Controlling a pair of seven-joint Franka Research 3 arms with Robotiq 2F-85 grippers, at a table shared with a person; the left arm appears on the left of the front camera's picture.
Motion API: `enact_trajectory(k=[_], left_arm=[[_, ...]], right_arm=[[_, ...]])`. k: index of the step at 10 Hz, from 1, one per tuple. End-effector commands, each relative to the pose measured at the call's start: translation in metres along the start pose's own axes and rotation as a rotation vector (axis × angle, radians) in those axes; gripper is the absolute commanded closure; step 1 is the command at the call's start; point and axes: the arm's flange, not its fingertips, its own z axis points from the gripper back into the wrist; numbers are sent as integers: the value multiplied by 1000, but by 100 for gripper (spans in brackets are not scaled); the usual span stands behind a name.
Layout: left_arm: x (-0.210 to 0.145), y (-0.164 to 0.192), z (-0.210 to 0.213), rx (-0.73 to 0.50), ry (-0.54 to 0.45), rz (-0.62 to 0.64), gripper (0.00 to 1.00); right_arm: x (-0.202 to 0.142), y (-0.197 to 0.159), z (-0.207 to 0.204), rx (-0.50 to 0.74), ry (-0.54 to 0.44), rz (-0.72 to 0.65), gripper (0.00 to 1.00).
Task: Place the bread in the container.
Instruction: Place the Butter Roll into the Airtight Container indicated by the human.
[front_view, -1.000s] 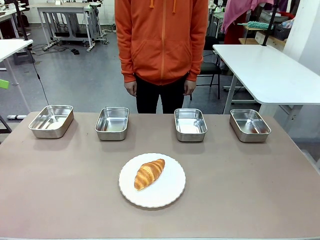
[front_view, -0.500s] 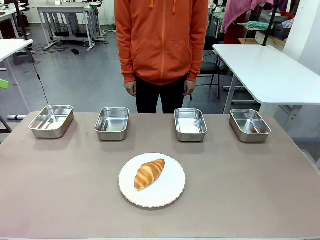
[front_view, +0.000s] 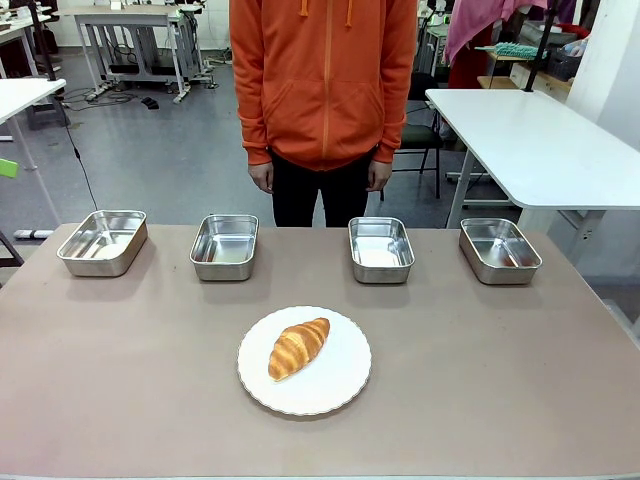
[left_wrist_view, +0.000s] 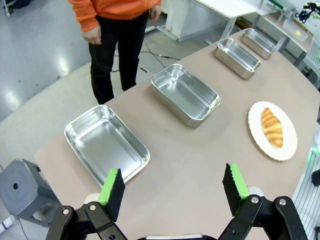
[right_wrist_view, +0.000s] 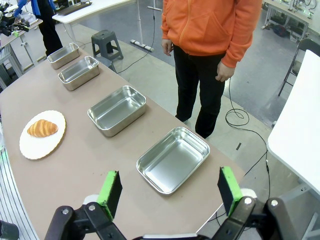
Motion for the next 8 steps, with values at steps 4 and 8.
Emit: enact_trajectory(k=[4,8], left_arm=[[0,1,2,-2,-15,2,0],[0,1,2,-2,-15,2,0]], right_arm=[[1,0,-1,2,-4,2,0],[1,0,-1,2,-4,2,0]])
